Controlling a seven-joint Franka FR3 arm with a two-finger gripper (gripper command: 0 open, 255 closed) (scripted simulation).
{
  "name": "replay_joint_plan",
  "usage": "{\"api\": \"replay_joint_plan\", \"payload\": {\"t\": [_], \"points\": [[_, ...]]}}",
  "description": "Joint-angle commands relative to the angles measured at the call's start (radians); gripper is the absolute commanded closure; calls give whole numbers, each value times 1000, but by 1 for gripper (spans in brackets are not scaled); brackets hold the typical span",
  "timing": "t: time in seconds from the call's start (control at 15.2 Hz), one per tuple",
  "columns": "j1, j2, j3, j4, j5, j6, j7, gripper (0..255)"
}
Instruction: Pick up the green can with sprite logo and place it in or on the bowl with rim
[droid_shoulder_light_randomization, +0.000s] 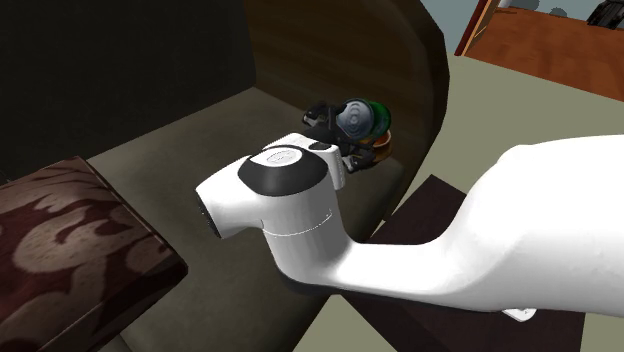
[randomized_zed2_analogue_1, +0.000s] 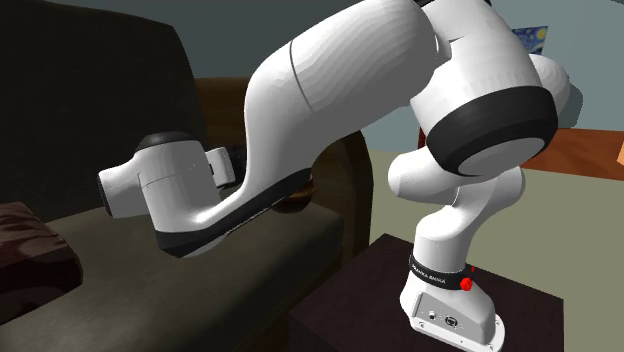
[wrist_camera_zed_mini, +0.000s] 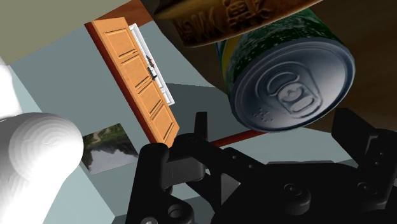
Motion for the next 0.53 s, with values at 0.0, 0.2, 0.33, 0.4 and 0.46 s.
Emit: {"api": "replay_joint_plan", "payload": {"t": [0.0,0.2,0.33,0.4,0.46], "points": [[1,1,0,-2,0,1,0,0],[0,0,0,-1,0,1,0,0],[0,0,0,-1,0,1,0,255],[0,0,0,-1,0,1,0,255],[0,0,0,-1,0,1,0,255]]}}
